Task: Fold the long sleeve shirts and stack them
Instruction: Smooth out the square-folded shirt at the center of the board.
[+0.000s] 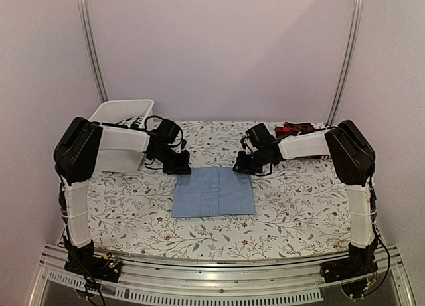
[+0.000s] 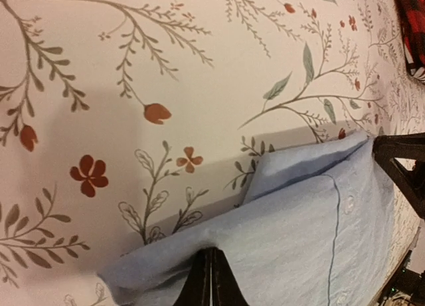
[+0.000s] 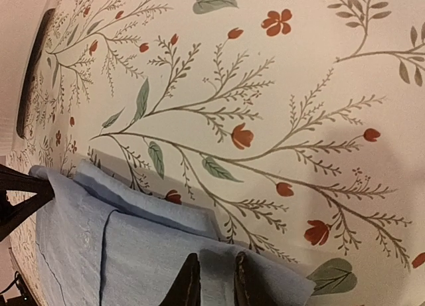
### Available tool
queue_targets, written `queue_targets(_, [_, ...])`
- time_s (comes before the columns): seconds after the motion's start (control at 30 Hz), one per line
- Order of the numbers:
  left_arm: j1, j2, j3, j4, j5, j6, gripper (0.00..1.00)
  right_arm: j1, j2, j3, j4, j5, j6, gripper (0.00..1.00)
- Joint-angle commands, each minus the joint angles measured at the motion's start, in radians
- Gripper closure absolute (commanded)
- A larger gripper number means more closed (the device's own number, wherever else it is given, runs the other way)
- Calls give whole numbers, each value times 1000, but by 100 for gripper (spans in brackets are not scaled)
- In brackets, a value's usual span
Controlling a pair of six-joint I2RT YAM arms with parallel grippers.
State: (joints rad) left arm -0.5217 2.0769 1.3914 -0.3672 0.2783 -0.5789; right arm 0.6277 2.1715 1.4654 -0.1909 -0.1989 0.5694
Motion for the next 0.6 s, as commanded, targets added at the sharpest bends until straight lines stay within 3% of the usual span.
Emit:
queue_targets(0.0, [52,10,14,-28,-48,32,96,-34,41,-1,29,-40,34,83])
queue_targets(0.3, [116,9,-21,-30,-58,44,96,-84,2,-74,80,-86,85,81])
queue_targets(0.57, [114,-80,-15,-66,-72,56,92,-75,-143,-60,-3,-2,31,68])
